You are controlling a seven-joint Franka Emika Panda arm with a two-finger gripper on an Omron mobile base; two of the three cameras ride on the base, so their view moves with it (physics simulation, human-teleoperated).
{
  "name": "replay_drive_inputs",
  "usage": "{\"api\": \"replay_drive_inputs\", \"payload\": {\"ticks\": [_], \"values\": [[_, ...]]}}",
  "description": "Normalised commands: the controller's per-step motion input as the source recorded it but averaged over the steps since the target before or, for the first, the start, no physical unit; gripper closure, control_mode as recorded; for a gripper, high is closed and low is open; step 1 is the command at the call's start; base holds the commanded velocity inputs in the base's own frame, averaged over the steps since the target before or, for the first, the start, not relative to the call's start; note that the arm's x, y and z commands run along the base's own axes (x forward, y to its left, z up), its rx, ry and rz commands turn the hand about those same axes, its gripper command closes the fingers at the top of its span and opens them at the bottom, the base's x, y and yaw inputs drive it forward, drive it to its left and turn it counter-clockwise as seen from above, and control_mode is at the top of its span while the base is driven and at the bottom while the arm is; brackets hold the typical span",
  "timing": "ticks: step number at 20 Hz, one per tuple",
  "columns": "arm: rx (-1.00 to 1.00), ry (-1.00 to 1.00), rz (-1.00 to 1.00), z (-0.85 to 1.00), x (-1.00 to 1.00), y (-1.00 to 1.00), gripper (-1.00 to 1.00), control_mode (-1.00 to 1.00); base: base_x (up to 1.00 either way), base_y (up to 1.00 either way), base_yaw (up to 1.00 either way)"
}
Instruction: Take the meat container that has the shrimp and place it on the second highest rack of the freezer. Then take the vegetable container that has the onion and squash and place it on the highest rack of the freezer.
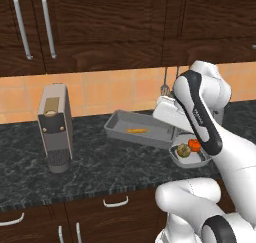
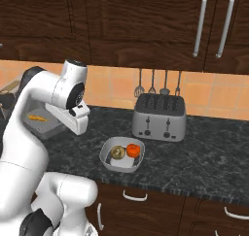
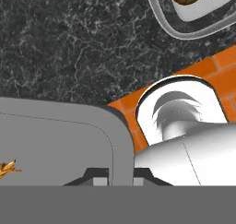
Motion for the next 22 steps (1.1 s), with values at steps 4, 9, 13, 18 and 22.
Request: {"api": "replay_drive_inputs", "payload": {"ticks": [4, 9, 13, 18, 22], "values": [[0.02, -0.08, 0.0, 0.42, -0.7, 0.0, 1.0, -1.0, 0.0, 0.0, 0.0], [0.0, 0.0, 0.0, 0.35, -0.17, 0.0, 1.0, -1.0, 0.0, 0.0, 0.0], [0.0, 0.0, 0.0, 0.22, -0.45, 0.0, 1.0, -1.0, 0.0, 0.0, 0.0], [0.0, 0.0, 0.0, 0.12, -0.47, 0.0, 1.0, -1.0, 0.0, 0.0, 0.0], [0.0, 0.0, 0.0, 0.0, -0.28, 0.0, 1.0, 1.0, -0.37, 0.0, 0.0]]}}
